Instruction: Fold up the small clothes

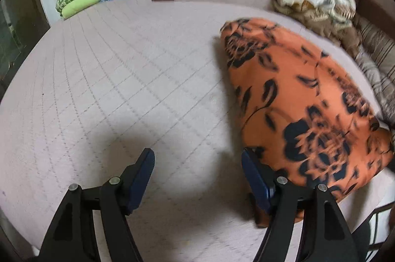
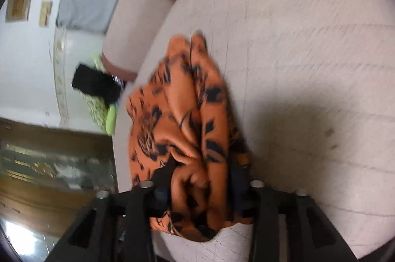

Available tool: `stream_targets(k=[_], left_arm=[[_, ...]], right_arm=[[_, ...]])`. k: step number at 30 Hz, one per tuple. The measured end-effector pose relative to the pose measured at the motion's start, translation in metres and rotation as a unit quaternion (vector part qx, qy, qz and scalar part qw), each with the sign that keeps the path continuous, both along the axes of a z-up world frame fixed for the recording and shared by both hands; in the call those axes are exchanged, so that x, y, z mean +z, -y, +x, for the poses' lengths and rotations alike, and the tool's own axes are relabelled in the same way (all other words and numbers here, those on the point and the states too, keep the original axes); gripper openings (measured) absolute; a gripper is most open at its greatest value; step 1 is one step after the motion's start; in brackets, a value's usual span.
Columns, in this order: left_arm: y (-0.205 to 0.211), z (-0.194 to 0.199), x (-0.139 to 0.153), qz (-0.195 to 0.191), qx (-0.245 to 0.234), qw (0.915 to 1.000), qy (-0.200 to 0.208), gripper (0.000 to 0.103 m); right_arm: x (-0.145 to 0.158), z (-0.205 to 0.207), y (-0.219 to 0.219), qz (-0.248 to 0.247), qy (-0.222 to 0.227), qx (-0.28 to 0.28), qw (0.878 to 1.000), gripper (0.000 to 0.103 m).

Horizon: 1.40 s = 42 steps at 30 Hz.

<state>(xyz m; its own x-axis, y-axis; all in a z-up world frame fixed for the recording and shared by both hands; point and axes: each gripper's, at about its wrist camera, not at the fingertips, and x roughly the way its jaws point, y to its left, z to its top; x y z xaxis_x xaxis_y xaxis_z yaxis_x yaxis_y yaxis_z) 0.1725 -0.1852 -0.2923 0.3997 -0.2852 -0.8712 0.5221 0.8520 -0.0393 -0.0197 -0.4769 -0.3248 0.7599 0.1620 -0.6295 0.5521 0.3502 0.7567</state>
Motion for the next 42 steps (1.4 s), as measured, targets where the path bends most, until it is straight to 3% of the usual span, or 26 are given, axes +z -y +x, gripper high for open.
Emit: stream_targets(k=[2,5,7,12,14,16,19,20,23,26,28,30,31,32,35,38,42], left_arm=[[-0.006,0.0,0.006,-0.025,0.005,0.9997,0.002,0.074],[-0.002,-0.002,0.024,-0.06,-0.004,0.9976,0.034,0.074],[0.01,-0.006,0.032,-0.063,-0.027,0.9959,0.058,0.074],[0.033,-0.02,0.012,-0.055,-0.113,0.9864,0.106,0.076],[0.028,-0.022,0.004,-0.064,-0.127,0.9824,0.121,0.078],[0.026,-0.016,0.003,-0.075,-0.129,0.984,0.098,0.079],[0.021,-0.004,0.0,-0.082,-0.128,0.9863,0.062,0.086],[0.019,0.001,-0.001,-0.086,-0.117,0.988,0.052,0.09],[0.023,0.005,-0.008,-0.1,-0.091,0.9907,0.016,0.093],[0.024,0.004,-0.013,-0.091,-0.079,0.9927,0.014,0.101],[0.025,0.002,-0.015,-0.073,-0.08,0.9937,0.03,0.103],[0.025,0.002,-0.017,-0.074,-0.078,0.9939,0.027,0.103],[0.025,0.003,-0.02,-0.074,-0.072,0.9944,0.021,0.103],[0.025,0.005,-0.023,-0.077,-0.066,0.9948,0.013,0.103],[0.026,0.006,-0.025,-0.08,-0.071,0.9943,0.001,0.103],[0.029,0.004,-0.023,-0.066,-0.085,0.9942,0.011,0.103],[0.033,0.013,-0.02,-0.056,-0.099,0.9928,-0.035,0.103]], right_arm=[[0.029,-0.004,0.009,-0.051,0.017,-0.019,0.998,0.052],[0.061,0.017,0.008,-0.094,0.025,0.006,0.995,0.05],[0.074,0.049,-0.002,-0.132,-0.005,0.036,0.991,0.03],[0.059,0.124,-0.026,-0.16,-0.076,0.088,0.98,0.029],[0.027,0.155,-0.027,-0.166,-0.148,0.09,0.971,0.028],[0.0,0.171,-0.024,-0.176,-0.195,0.099,0.96,0.021],[0.012,0.184,-0.025,-0.21,-0.22,0.116,0.946,0.018],[0.022,0.186,-0.026,-0.206,-0.214,0.119,0.948,0.022],[0.056,0.19,-0.032,-0.2,-0.122,0.129,0.963,0.023],[0.065,0.214,-0.055,-0.177,-0.062,0.184,0.965,0.023],[0.05,0.233,-0.069,-0.164,-0.062,0.217,0.96,0.023],[0.011,0.255,-0.072,-0.128,-0.122,0.237,0.955,0.022],[-0.013,0.261,-0.067,-0.108,-0.144,0.23,0.957,0.017],[-0.02,0.261,-0.061,-0.093,-0.123,0.227,0.962,0.015],[-0.016,0.243,-0.038,-0.043,-0.085,0.184,0.978,0.014],[0.01,0.211,-0.023,-0.086,-0.074,0.148,0.982,0.02],[0.037,0.158,-0.006,-0.09,-0.056,0.131,0.986,0.02]])
